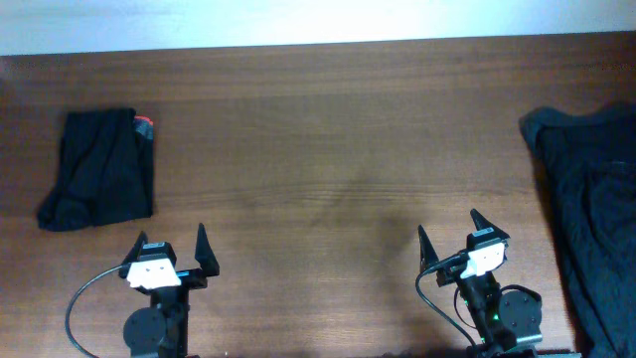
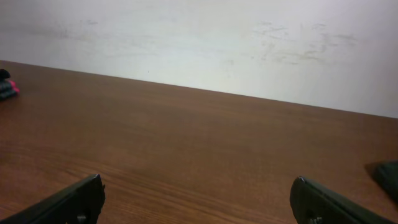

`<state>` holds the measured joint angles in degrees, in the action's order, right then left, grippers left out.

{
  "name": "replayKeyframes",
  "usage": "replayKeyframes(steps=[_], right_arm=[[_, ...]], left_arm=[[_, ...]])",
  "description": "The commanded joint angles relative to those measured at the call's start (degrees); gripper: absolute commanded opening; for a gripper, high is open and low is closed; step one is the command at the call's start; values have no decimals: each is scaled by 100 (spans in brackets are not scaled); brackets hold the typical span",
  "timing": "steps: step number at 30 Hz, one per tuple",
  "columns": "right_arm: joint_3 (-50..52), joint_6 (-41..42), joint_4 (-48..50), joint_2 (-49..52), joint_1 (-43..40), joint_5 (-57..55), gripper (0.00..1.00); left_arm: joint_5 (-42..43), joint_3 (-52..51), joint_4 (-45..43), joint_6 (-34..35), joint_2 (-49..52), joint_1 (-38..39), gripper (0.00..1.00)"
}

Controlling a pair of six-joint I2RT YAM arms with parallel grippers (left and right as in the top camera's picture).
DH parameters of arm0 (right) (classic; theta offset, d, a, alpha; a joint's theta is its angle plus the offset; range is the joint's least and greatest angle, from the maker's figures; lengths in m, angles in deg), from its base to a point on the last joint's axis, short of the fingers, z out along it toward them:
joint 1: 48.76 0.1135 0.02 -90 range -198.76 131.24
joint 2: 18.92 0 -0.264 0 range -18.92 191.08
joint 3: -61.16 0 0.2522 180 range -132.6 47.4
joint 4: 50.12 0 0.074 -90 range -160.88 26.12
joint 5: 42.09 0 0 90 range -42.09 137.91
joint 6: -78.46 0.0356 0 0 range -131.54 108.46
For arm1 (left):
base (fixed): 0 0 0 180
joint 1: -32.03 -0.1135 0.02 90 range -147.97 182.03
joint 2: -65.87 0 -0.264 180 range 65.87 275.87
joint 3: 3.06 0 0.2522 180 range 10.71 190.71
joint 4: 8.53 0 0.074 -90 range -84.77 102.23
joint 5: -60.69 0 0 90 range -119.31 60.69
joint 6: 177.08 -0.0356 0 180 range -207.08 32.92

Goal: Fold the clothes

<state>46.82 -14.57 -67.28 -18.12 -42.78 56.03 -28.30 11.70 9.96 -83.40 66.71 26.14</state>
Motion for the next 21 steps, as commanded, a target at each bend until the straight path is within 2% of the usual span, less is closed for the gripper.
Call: replayKeyframes(steps=[1, 21], right_arm=[[26, 4, -31, -61, -44, -46, 99], [26, 4, -31, -61, -44, -46, 99]], left_arm=[[-289, -44, 2, 9, -55, 26, 99], [-173, -44, 4, 11, -55, 26, 100]])
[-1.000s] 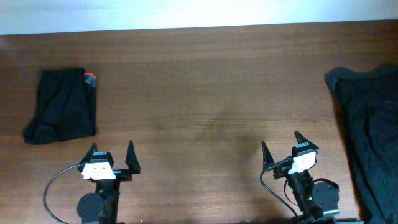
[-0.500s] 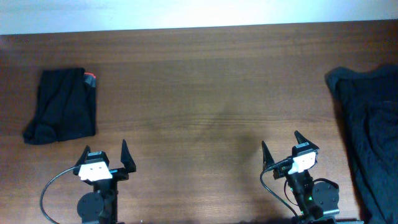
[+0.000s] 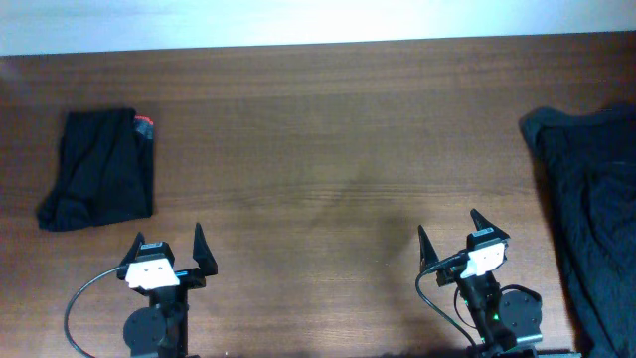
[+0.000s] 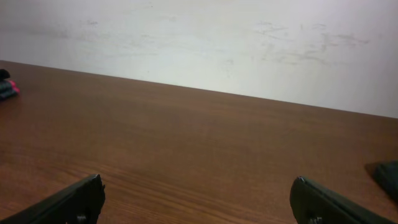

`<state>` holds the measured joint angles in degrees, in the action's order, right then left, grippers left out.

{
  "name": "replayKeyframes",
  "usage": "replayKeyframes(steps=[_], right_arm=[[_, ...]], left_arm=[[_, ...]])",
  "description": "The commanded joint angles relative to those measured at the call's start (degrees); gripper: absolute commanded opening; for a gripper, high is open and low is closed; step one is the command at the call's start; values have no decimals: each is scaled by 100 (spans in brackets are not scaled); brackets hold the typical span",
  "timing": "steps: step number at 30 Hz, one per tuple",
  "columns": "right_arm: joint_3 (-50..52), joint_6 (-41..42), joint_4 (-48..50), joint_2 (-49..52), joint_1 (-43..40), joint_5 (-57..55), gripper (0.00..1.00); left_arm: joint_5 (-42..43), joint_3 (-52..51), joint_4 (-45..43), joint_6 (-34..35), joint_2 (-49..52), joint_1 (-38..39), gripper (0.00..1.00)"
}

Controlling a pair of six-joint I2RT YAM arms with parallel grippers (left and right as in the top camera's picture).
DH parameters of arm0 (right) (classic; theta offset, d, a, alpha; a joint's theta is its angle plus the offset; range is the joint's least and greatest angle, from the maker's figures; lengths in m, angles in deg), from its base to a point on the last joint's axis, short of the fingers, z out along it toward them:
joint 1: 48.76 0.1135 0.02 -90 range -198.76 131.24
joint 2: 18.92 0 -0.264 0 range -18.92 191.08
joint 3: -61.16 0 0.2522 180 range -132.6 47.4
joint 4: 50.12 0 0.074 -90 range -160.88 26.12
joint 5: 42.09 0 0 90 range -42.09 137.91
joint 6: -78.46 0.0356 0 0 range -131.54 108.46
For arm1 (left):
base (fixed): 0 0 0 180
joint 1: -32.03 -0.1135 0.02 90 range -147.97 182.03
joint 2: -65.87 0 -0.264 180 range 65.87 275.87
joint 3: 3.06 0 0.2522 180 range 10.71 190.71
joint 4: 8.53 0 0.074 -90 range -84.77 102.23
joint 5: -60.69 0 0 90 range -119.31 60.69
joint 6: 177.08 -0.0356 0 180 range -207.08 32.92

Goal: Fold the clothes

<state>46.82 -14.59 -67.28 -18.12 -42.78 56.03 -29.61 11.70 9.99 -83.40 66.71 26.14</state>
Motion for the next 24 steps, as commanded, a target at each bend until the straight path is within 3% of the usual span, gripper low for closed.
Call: replayKeyframes(steps=[1, 24], right_arm=[[26, 7, -31, -59, -44, -46, 99], [26, 7, -31, -59, -44, -46, 99]], left_arm=[[-42, -44, 2, 11, -55, 26, 99], [-57, -44, 2, 9, -55, 382, 99]])
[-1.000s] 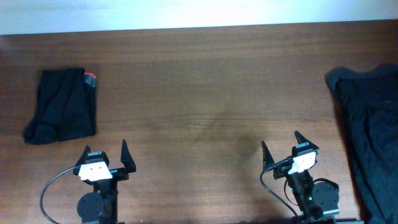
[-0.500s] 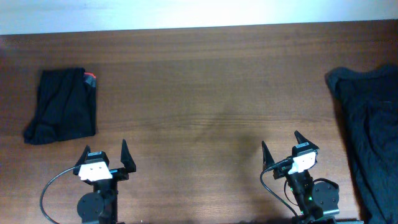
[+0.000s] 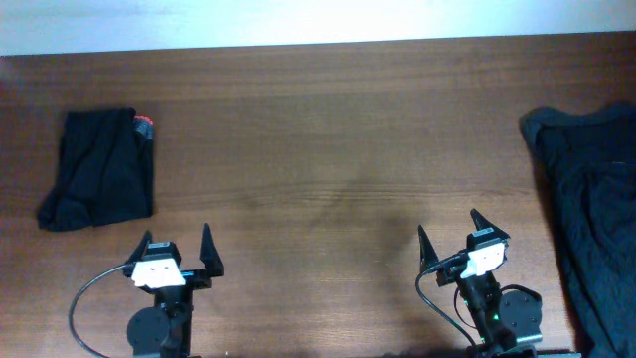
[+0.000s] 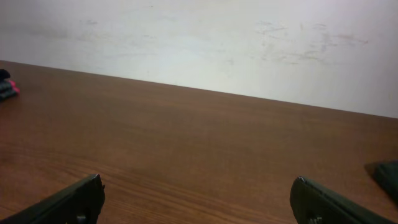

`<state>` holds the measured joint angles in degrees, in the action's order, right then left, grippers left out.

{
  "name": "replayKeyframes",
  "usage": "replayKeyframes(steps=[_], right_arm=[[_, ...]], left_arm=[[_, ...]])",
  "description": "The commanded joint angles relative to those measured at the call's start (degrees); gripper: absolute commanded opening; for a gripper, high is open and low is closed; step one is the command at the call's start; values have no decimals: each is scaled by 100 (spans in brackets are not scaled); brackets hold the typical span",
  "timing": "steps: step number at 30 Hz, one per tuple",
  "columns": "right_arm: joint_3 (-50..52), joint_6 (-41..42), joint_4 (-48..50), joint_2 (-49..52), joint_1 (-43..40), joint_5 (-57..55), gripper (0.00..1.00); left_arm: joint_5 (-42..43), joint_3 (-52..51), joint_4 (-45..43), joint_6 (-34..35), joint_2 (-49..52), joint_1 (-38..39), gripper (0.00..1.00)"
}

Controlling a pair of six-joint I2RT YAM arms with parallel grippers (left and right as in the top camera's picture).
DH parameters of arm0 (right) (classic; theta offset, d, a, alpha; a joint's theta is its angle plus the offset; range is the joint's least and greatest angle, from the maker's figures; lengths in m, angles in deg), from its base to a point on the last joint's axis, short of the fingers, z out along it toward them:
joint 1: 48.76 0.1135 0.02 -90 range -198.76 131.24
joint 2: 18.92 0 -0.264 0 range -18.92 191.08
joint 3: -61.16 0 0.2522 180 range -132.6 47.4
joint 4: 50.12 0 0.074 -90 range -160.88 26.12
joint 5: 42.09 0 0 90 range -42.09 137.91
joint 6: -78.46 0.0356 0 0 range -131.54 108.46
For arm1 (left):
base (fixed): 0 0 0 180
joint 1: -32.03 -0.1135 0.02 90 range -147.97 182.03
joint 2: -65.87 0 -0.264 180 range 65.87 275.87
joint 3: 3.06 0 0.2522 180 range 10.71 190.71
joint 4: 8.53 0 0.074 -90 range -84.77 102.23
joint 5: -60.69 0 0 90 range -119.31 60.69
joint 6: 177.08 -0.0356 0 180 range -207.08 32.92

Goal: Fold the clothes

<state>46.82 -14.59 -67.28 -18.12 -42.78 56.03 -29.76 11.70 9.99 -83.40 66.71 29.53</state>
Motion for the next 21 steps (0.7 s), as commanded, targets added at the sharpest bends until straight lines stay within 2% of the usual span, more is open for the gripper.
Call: replayKeyframes(steps=[1, 15, 21], right_arm=[[26, 7, -31, -59, -44, -46, 99], [26, 7, -33, -61, -66, -44, 99], [26, 7, -33, -61, -721, -46, 99]], left_arm=[[-42, -44, 2, 11, -50, 44, 99], [-42, -44, 2, 11, -50, 44, 99], [-42, -44, 2, 11, -50, 44, 99]])
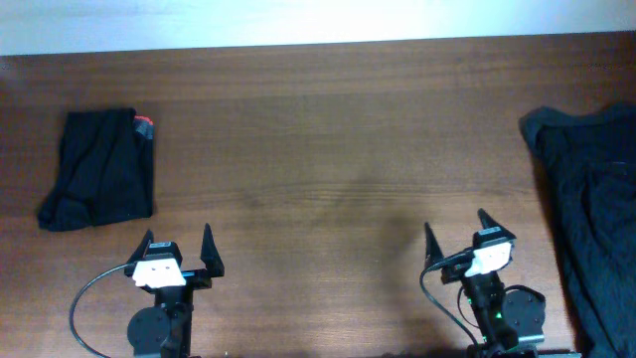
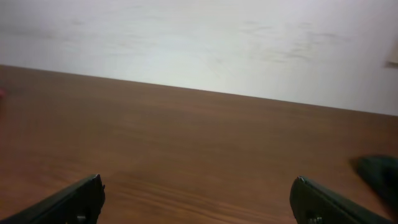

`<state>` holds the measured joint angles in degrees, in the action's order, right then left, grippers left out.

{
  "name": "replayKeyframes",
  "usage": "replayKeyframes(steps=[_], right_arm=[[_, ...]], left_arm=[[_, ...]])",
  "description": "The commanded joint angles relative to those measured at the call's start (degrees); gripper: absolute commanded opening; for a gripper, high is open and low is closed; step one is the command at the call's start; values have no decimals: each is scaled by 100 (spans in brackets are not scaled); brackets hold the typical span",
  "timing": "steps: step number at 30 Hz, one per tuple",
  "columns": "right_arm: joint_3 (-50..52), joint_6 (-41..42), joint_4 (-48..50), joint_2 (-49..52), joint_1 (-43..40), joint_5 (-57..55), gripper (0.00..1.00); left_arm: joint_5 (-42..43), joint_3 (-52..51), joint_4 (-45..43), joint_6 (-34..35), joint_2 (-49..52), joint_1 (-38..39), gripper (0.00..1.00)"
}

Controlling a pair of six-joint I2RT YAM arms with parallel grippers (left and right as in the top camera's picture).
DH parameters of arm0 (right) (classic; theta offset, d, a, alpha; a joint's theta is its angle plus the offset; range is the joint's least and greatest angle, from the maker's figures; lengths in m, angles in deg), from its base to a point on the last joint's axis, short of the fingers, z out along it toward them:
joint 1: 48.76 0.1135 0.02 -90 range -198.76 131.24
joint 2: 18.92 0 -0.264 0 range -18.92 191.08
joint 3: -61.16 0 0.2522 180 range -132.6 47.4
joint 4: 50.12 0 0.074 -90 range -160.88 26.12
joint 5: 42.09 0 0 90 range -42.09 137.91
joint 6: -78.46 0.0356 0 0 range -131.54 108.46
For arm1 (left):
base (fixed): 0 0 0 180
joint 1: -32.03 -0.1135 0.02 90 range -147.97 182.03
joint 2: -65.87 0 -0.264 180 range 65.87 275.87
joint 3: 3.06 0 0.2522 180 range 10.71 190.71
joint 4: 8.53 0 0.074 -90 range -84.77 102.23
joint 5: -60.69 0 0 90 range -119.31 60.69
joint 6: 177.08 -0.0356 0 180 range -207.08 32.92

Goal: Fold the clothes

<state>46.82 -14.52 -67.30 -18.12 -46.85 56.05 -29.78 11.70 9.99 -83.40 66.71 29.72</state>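
Note:
A folded black garment [image 1: 97, 169] with a red tag lies at the table's left side. A heap of dark unfolded clothes [image 1: 588, 199] covers the right edge; a bit of it shows dark at the right of the wrist view [image 2: 379, 171]. My left gripper [image 1: 179, 249] stands open near the front edge, below the folded garment. My right gripper [image 1: 456, 230] [image 2: 196, 190] is open near the front edge, left of the heap, with only bare wood between its fingers [image 2: 74, 199].
The brown wooden table [image 1: 328, 149] stretches between the two garments. A pale wall [image 2: 199, 43] runs behind its far edge. Cables loop by both arm bases at the front.
My right gripper has shifted slightly to the right, and its view now shows more of the dark heap and is blurred. The left gripper and both garments stay put.
Both grippers stood open near the front edge throughout, with the folded garment at left and the heap at right. The left gripper sat slightly further left, then shifted a little right. Now the right gripper has turned slightly toward the heap.

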Motion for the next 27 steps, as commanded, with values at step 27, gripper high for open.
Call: replayKeyframes(steps=[27], right_arm=[[26, 0, -31, -61, -490, -48, 99]], left_arm=[[-39, -44, 2, 11, -50, 24, 99]])
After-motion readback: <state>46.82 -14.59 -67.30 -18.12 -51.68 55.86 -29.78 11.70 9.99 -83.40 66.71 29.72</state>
